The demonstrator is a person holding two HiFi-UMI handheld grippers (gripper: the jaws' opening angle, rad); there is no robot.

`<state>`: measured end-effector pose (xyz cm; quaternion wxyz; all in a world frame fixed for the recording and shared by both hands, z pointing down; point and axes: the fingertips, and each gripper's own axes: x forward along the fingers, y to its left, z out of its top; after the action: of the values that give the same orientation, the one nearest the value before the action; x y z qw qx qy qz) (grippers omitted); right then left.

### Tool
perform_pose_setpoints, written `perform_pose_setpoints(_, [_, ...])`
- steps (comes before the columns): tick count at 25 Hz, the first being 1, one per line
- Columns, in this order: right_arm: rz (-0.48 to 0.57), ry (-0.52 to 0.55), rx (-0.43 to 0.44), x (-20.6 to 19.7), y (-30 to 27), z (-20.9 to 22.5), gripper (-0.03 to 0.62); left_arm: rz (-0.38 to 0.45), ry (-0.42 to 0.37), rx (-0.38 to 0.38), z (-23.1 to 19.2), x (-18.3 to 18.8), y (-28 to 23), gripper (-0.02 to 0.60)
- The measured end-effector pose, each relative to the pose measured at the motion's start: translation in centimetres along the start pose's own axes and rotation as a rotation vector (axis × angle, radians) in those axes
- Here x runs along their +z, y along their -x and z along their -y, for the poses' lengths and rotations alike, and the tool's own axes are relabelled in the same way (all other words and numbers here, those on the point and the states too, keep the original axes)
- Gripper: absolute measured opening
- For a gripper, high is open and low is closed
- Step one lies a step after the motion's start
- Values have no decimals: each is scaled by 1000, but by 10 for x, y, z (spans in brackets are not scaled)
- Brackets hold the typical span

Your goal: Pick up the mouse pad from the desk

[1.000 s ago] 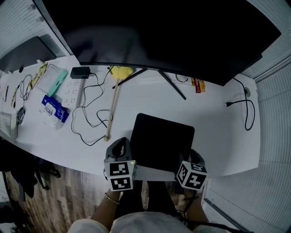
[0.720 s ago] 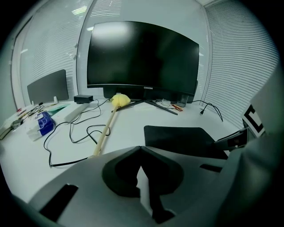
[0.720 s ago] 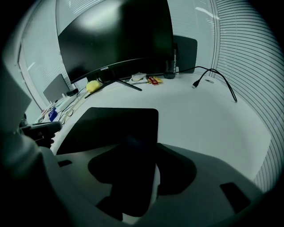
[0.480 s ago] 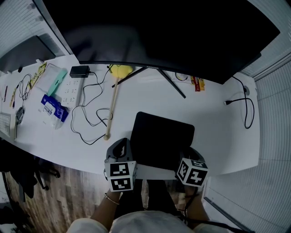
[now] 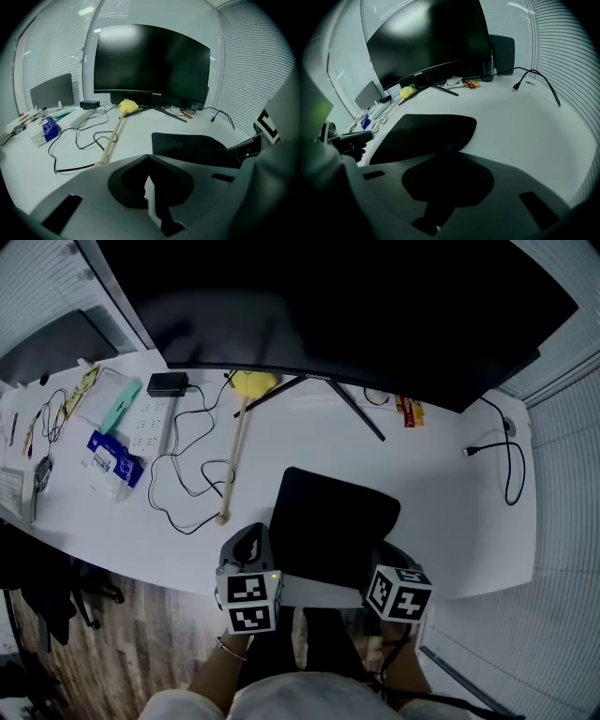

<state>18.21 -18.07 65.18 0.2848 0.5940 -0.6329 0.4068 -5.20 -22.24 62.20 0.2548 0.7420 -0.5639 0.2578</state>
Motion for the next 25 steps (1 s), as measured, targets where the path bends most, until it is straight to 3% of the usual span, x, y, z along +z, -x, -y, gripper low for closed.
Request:
perform_pose_setpoints(15, [9,21,76,8,9,-10,54,18,-1,-6,10,11,5,5])
perform_pose_setpoints(25, [69,78,138,36,32,-34,52,55,-3,1,10,29,19,5])
